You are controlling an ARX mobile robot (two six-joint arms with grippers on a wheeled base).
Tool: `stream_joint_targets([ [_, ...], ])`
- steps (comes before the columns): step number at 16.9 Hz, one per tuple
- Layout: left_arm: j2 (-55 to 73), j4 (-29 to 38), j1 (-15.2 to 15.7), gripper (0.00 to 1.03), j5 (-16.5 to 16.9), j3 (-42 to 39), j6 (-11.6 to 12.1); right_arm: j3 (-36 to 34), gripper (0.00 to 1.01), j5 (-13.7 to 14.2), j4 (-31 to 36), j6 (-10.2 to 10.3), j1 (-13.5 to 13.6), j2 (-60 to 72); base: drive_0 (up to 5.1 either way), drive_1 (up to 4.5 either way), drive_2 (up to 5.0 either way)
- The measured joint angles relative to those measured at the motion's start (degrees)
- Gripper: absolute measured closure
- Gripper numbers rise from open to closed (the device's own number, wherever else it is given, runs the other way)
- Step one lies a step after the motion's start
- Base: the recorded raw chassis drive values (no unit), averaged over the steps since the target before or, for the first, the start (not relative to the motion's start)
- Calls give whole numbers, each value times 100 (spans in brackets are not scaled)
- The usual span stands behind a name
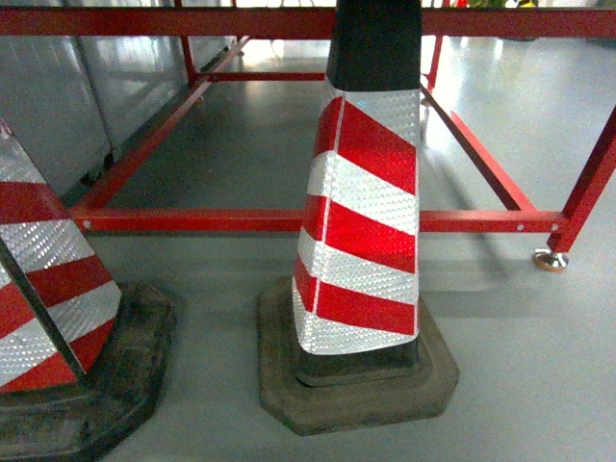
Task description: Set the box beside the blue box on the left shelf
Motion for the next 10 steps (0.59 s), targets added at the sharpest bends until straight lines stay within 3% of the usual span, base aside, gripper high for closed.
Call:
stream_joint_targets([
  [10,0,-9,0,5,7,0,4,0,3,-7,-11,2,0,0,0,0,0],
])
